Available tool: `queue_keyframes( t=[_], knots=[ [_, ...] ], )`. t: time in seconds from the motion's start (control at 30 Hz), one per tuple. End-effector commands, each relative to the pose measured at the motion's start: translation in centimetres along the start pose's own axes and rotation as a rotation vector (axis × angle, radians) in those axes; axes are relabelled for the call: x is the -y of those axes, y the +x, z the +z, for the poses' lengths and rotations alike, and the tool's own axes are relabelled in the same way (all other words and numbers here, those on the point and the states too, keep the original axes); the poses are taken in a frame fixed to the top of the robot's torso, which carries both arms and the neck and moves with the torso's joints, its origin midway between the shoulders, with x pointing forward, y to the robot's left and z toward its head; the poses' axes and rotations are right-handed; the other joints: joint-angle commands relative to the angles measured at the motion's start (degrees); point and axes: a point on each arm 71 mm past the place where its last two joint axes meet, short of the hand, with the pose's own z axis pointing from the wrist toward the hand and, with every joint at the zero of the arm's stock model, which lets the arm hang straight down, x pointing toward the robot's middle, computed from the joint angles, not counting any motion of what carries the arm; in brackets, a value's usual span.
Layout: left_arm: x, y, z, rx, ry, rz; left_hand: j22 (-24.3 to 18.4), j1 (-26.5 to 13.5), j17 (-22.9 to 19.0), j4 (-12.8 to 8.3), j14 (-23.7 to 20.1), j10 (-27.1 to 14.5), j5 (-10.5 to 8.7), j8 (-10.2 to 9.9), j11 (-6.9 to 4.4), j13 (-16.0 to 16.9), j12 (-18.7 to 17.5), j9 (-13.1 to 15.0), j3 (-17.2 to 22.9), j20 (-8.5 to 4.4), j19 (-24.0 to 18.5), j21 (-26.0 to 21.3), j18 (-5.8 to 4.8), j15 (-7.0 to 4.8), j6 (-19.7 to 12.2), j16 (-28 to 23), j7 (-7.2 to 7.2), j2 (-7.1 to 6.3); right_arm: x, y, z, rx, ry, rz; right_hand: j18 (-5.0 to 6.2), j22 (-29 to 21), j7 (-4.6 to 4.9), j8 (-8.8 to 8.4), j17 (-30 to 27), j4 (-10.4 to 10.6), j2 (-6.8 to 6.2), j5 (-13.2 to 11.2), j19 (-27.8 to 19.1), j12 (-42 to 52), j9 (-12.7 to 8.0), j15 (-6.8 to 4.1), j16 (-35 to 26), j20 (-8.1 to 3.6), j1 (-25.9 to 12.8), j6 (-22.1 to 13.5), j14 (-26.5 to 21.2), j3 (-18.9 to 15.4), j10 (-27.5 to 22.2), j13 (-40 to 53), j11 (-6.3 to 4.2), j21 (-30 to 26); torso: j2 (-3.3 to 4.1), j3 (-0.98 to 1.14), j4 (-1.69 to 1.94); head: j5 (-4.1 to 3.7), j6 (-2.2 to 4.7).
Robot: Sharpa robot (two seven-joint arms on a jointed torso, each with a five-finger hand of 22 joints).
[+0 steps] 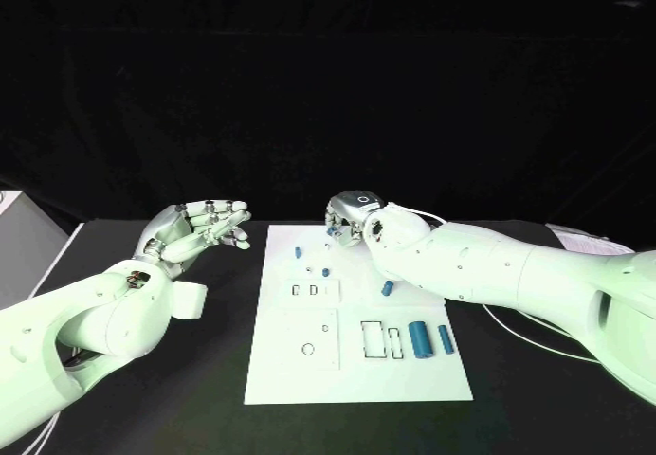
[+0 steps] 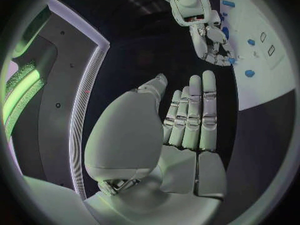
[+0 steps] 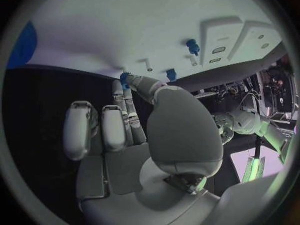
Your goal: Assemble the parts on the task board
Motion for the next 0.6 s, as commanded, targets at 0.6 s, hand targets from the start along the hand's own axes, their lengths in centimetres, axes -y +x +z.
queue_keyframes(
  t=[0.6],
  knots=[
    [0.37, 0.28, -0.06, -0.019, 0.016, -0.011, 0.1, -0.3, 0.1, 0.0, -0.3, -0.5, 0.13, -0.2, 0.03, 0.1, -0.2, 0.0, 0.2, -0.06, -0.3, 0.2, 0.47, -0.10, 0.4, 0.4, 0.12, 0.33, -0.46, 0.60, 0.14, -0.016, -0.014, -0.009, 0.73, -8.6, 1.59, -2.71, -4.9, 0.4, -3.78, -0.8, -3.9, 0.2, -0.3, 1.22, -1.6, 1.23, -2.2, -4.5, -0.6, -0.2, -7.1, -0.2, 1.87, -6.3, 0.14, -0.16, 0.15, 0.40, 0.01]
  ],
)
